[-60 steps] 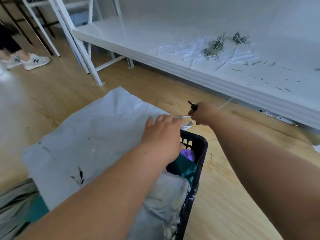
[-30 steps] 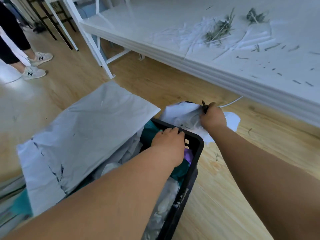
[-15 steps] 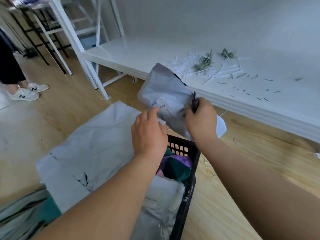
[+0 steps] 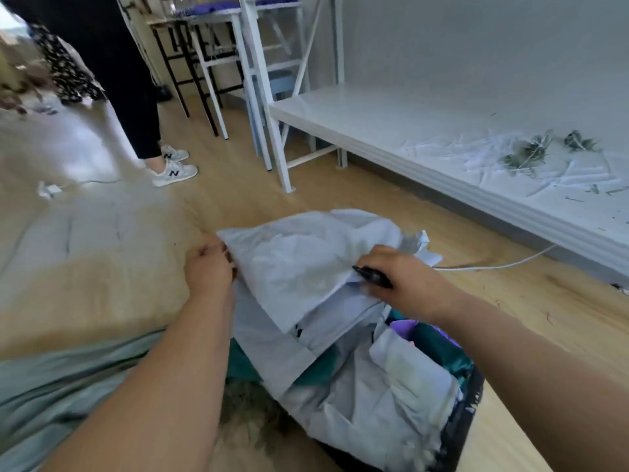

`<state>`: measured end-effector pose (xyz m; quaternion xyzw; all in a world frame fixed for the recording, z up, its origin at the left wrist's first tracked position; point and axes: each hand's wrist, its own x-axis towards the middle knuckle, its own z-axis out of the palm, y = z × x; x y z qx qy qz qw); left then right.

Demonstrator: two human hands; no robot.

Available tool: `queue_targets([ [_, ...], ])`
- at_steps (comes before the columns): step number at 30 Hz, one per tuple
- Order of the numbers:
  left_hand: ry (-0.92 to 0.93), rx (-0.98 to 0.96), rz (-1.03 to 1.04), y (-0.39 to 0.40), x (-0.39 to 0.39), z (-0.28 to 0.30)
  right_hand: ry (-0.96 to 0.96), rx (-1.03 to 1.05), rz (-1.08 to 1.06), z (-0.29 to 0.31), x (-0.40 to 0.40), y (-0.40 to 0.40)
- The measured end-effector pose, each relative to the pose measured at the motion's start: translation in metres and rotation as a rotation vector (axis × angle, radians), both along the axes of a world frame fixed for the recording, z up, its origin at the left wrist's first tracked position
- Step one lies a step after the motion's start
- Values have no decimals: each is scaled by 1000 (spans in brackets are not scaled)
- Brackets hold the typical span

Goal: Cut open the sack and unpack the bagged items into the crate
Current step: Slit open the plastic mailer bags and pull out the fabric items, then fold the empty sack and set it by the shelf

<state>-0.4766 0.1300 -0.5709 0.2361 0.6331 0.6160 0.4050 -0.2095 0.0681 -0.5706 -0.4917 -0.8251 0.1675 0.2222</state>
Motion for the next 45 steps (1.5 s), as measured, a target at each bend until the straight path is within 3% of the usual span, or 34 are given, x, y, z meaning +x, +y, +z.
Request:
queue_targets([
  [3, 48, -182, -166, -5, -14, -6, -37, -180, 0, -8, 6, -16],
  [7, 289, -299, -356, -7, -18, -18, -14, -462, -114, 19, 32, -26],
  [10, 636, -394, -338, -7, -15, -21, 34, -246, -302, 48, 28, -12],
  [13, 1037, -232, -332, -6, -5, -19, 85, -11, -505, 53, -18, 18],
  [15, 1197, -178, -601, -6, 6, -18, -64, 36, -477, 41, -52, 38],
  [17, 1284, -293, -886, -8, 15, -26, -227, -83, -413, 16, -74, 52],
  [20, 1292, -460, -1058, -19, 21, -51, -440, -326, -443, -19, -83, 54],
  [24, 1279, -407, -1081, -17, 13, -62, -466, -328, -479, -24, -89, 55],
  [26, 1054, -282, -1063, -7, -2, -56, -440, -300, -500, -15, -92, 58],
  [29, 661, -90, -678, 2, -50, -46, -394, -184, -511, 7, -118, 57],
  [31, 697, -96, -410, 5, -94, -49, -351, -163, -414, 21, -150, 53],
  [33, 785, -234, -320, 2, -139, -63, -347, -216, -272, 28, -190, 47],
  [38, 828, -680, -528, -27, -217, -127, -421, -379, -40, 13, -283, 40],
  [41, 802, -754, -586, -37, -235, -164, -412, -472, 17, -6, -323, 38],
  [45, 844, -769, -666, -24, -249, -207, -449, -449, 9, -40, -355, 42],
])
